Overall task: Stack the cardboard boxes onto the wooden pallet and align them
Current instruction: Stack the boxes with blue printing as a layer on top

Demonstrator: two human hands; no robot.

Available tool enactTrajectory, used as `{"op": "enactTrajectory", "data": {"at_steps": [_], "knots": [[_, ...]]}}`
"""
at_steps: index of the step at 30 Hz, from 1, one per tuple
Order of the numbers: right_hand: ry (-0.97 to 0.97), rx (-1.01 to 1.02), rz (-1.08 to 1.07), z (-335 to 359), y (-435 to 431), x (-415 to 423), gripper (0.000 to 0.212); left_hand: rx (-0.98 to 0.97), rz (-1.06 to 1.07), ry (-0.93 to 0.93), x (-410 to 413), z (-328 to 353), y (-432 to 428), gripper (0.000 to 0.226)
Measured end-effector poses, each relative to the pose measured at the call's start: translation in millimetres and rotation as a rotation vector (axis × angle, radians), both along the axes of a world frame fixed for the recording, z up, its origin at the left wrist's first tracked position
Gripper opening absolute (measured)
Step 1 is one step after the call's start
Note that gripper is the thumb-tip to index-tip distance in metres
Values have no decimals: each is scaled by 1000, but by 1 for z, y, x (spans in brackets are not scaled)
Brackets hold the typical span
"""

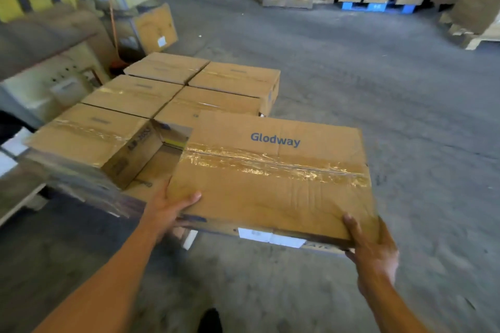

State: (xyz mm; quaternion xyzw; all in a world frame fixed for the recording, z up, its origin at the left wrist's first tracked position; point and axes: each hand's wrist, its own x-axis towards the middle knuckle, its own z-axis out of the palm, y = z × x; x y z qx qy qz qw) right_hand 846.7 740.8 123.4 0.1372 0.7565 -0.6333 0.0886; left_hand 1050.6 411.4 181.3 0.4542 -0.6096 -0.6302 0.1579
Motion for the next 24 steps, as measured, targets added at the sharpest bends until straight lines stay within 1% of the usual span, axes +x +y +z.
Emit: {"op": "enactTrajectory", "data": {"at_steps": [2, 3, 4, 9, 11, 12, 15, 17, 19, 21, 22, 23, 24], "knots": [[-21, 24, 39, -10, -32, 20, 108, -63, 14, -13, 32, -3, -25, 87], [-19, 32, 58, -15, -51, 30, 111, -98, 28, -36, 47, -4, -40, 79], [-16, 36, 69, -20, -69, 39, 114, -105, 37, -49, 60, -9, -58, 77], [-67, 81, 73, -47, -177, 84, 116, -79, 71, -61, 109, -43, -170, 81], [-105, 108, 65, -64, -219, 103, 117, -74, 52, -101, 115, -59, -222, 93], [-133, 103, 42, -73, -241, 111, 118, -57, 41, -116, 116, -69, -249, 95], [-187, 83, -39, -88, -300, 129, 125, 47, 31, -152, 108, -98, -317, 87], [-209, 111, -59, -100, -335, 134, 122, 82, 31, -162, 103, -119, -355, 85], [-206, 169, -68, -114, -362, 137, 117, 93, 38, -175, 98, -138, -381, 76], [-208, 183, -80, -124, -381, 138, 113, 77, 70, -186, 96, -152, -397, 67], [-210, 199, -82, -128, -390, 137, 111, 45, 95, -208, 94, -157, -401, 67], [-220, 209, -82, -132, -397, 136, 110, 4, 128, -225, 93, -164, -405, 75], [-229, 214, -80, -137, -401, 136, 108, -23, 179, -247, 91, -175, -409, 88]]}}
